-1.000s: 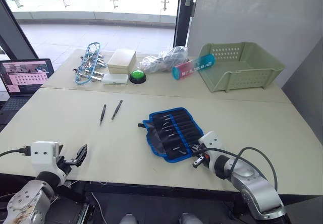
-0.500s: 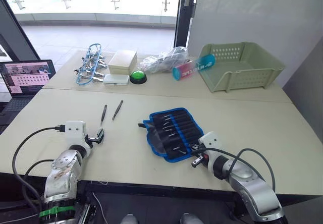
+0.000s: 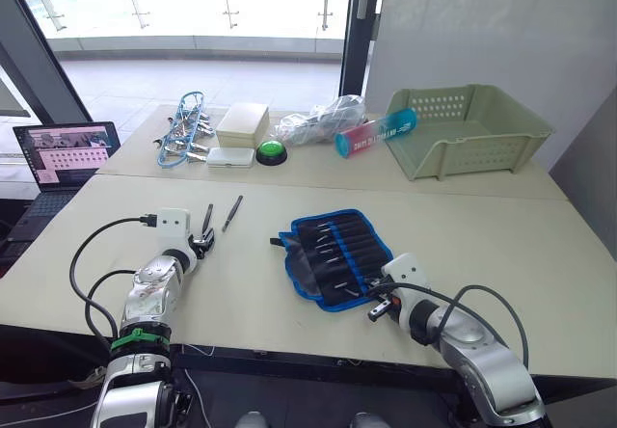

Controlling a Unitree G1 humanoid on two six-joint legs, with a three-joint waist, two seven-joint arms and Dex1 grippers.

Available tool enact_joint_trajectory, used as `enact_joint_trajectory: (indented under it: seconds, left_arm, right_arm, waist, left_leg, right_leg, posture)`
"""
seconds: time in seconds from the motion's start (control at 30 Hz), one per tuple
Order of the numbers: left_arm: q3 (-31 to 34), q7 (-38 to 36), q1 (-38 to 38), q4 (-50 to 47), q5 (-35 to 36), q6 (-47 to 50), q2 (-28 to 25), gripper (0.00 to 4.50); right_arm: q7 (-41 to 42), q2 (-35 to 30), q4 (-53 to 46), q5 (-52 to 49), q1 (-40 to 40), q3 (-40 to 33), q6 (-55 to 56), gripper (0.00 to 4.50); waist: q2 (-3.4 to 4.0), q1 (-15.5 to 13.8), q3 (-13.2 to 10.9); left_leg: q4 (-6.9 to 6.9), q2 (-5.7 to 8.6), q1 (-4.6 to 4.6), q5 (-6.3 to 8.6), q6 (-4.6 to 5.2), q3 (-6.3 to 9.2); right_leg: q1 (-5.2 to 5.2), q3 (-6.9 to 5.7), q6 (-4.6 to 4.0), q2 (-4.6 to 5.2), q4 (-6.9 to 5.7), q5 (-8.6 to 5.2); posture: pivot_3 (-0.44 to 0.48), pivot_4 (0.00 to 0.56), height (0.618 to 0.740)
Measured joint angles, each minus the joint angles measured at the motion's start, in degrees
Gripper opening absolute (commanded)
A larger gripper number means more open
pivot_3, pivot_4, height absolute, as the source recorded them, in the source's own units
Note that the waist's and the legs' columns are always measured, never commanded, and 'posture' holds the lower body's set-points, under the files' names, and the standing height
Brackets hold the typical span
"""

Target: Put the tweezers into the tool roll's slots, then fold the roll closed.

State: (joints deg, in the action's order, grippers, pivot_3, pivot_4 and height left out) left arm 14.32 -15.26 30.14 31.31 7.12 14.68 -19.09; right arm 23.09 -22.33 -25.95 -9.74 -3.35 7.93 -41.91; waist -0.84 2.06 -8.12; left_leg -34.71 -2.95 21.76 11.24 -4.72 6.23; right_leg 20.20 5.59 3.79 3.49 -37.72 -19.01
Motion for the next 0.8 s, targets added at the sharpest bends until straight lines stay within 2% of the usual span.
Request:
enact_joint_trajectory:
  seconds: [0.2,0.5,0.6,0.73,0.8]
  left_arm:
    - [0.6,0.0,0.6,1.0,0.0,0.0,-0.4,0.04]
    - [0.8,-0.4,-0.1,0.1,0.0,-1.9,-1.5,0.04]
    - [0.9,-0.4,-1.4,-2.8,0.3,-1.9,-1.6,0.04]
    - [-2.2,-2.4,-2.5,-11.8,-0.2,-1.6,-3.1,0.04]
    - [-3.3,-5.2,-2.5,-17.6,1.2,1.2,-4.1,0.04]
  right_arm:
    - [0.0,0.0,-0.4,0.0,0.3,0.0,0.0,0.00]
    - [0.0,0.0,-0.6,0.0,0.3,0.2,0.0,0.00]
    - [0.0,0.0,-1.0,0.0,0.4,0.3,0.0,0.00]
    - [0.1,0.0,-1.6,-0.2,0.3,0.4,0.0,0.00]
    - [0.1,0.0,-1.7,-0.4,0.3,0.4,-0.1,0.00]
  waist:
    - [0.01,0.0,0.0]
    - [-0.04,0.1,0.0]
    - [-0.30,0.2,-0.2]
    - [-1.06,0.4,-0.6]
    - [-1.10,0.5,-0.6]
  left_leg:
    - [0.06,0.00,0.02,0.00,0.00,0.00]
    - [0.10,0.00,0.07,0.00,0.00,0.00]
    - [0.16,-0.01,0.22,0.00,0.00,0.02]
    - [0.17,-0.04,0.60,-0.02,-0.04,0.08]
    - [0.15,-0.03,0.62,-0.02,-0.04,0.07]
  right_leg:
    - [0.01,0.00,0.02,0.00,0.08,-0.01]
    - [0.07,-0.01,0.02,0.00,0.11,-0.01]
    - [0.20,-0.02,-0.04,0.00,0.13,0.02]
    - [0.56,-0.05,-0.39,-0.03,0.13,0.23]
    - [0.56,-0.03,-0.39,-0.01,0.14,0.23]
  posture:
    - [0.000,0.150,0.740]
    - [0.000,0.150,0.740]
    - [0.000,0.150,0.740]
    - [0.000,0.150,0.740]
    - [0.000,0.150,0.740]
